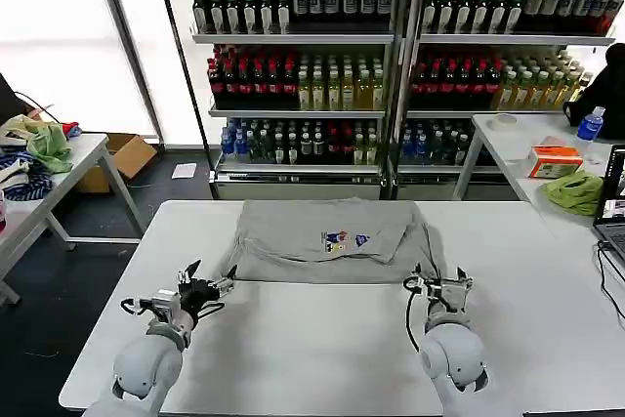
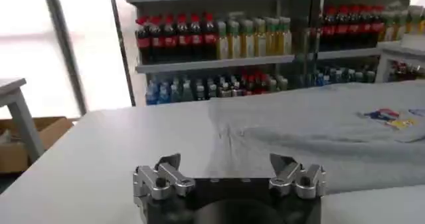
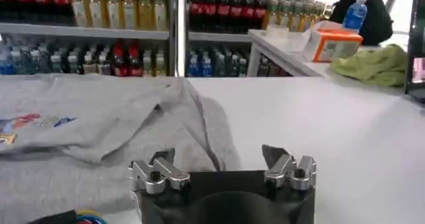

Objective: Fold and organize the clothes.

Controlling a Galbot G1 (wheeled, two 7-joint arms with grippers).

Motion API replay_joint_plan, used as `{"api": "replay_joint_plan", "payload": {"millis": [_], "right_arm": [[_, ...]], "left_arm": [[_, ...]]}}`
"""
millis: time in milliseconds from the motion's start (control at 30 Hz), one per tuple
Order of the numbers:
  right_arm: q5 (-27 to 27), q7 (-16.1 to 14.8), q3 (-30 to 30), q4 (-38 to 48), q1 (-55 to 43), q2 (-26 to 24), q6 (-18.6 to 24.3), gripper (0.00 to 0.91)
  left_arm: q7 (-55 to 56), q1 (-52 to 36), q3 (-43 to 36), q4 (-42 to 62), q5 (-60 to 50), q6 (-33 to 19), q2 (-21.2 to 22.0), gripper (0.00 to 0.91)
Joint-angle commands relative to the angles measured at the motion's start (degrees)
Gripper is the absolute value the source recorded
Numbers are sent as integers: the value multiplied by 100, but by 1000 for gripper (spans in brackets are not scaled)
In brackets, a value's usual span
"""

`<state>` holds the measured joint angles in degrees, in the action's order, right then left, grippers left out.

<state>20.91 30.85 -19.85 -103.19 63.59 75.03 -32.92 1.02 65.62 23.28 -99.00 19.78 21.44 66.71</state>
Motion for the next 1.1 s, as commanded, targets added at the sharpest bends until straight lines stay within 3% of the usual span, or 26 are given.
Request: {"api": "replay_joint_plan", "payload": {"millis": [33,433,667,733,867,967,1100], "right_arm": [[-19,25,-7,35,81,-10,-27,907],[-91,18,18,90,90,45,-29,907],[-130,17,18,89,102,81,-31,907],[-146,15,22,87,106,88,-31,907],[-154,6,25,83,107,89,-33,907],[-163,4,27,87,103,95,-34,907],[-171,-19,24,72,131,103,-34,907]], "left_arm": [[-34,-59,-94,193,-56,9,-13,907],[-56,-154,-233,245,-37,162,-128,907],[-48,-327,-325,240,181,343,-326,816],[-30,-357,-353,267,371,408,-341,725],[-5,-447,-391,327,642,488,-349,705],[-3,-489,-408,359,705,520,-371,635],[5,-477,-490,377,753,588,-397,635]]}}
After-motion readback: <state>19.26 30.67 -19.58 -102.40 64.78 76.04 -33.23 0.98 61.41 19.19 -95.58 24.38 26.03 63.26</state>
